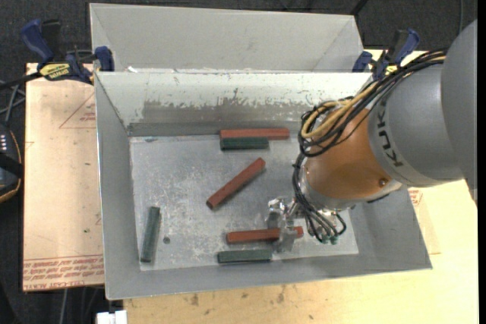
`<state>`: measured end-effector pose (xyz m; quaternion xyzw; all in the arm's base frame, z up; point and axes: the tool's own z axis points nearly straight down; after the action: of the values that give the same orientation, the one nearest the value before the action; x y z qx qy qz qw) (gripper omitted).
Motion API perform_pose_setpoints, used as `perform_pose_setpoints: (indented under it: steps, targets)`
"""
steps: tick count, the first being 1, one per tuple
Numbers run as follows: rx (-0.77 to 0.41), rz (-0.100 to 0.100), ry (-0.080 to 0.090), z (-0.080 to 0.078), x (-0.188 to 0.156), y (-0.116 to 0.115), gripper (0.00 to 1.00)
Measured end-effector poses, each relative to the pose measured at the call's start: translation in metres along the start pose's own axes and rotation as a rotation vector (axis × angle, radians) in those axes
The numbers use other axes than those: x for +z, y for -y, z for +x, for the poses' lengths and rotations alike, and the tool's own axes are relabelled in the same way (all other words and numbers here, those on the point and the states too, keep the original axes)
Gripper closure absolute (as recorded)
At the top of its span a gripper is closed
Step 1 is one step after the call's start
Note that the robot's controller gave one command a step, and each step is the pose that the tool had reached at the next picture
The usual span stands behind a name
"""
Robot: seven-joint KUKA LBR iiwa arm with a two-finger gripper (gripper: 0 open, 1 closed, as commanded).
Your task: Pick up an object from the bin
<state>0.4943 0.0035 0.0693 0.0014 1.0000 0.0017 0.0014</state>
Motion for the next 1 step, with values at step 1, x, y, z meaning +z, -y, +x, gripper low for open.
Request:
perform_pose_setpoints:
  steps: [1]
  targets:
    - [0.003, 0.001, -0.005, 0.0011, -0.0043, 0.0005, 1.0]
